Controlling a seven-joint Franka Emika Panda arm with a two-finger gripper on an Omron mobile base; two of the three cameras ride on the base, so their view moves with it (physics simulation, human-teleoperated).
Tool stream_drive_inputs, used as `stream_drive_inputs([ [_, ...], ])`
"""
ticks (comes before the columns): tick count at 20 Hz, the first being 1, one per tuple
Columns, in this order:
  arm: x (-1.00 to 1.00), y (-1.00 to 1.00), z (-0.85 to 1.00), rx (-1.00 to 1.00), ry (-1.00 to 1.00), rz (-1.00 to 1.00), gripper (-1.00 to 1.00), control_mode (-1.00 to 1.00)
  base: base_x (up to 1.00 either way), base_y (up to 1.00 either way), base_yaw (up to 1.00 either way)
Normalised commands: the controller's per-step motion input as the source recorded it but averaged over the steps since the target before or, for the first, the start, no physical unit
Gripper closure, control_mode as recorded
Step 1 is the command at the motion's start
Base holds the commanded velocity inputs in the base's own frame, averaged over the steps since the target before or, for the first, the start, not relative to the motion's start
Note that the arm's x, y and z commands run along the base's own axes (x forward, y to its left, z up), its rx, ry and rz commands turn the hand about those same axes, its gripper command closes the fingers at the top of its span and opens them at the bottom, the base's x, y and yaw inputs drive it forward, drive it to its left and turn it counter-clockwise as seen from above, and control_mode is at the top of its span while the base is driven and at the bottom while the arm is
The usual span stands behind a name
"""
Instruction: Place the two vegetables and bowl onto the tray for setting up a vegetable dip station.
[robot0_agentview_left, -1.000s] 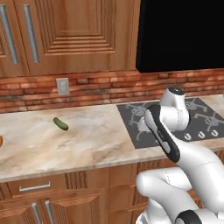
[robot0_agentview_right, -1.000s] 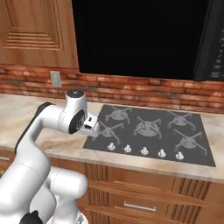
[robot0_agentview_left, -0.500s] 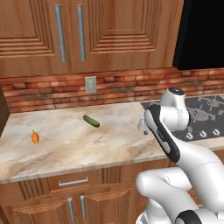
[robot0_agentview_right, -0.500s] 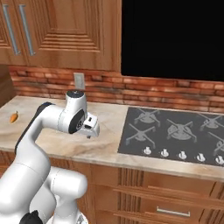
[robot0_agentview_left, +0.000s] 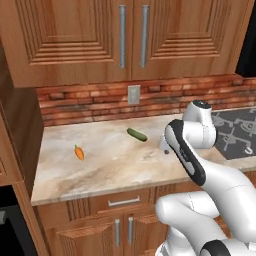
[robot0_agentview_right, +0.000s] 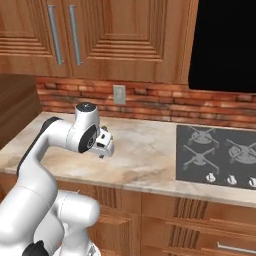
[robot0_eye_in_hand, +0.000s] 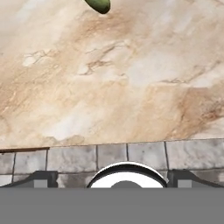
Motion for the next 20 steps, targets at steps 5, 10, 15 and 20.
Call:
stream_drive_inputs([
  [5, 0.00, 0.00, 0.00, 0.00, 0.00, 0.00, -1.00, 1.00, 0.21, 0.58, 0.00],
  [10, 0.00, 0.00, 0.00, 0.00, 0.00, 0.00, -1.00, 1.00, 0.37, 0.45, 0.00],
  [15, 0.00, 0.00, 0.00, 0.00, 0.00, 0.00, -1.00, 1.00, 0.42, 0.22, 0.00],
  [20, 0.00, 0.00, 0.00, 0.00, 0.00, 0.00, -1.00, 1.00, 0.11, 0.03, 0.01],
])
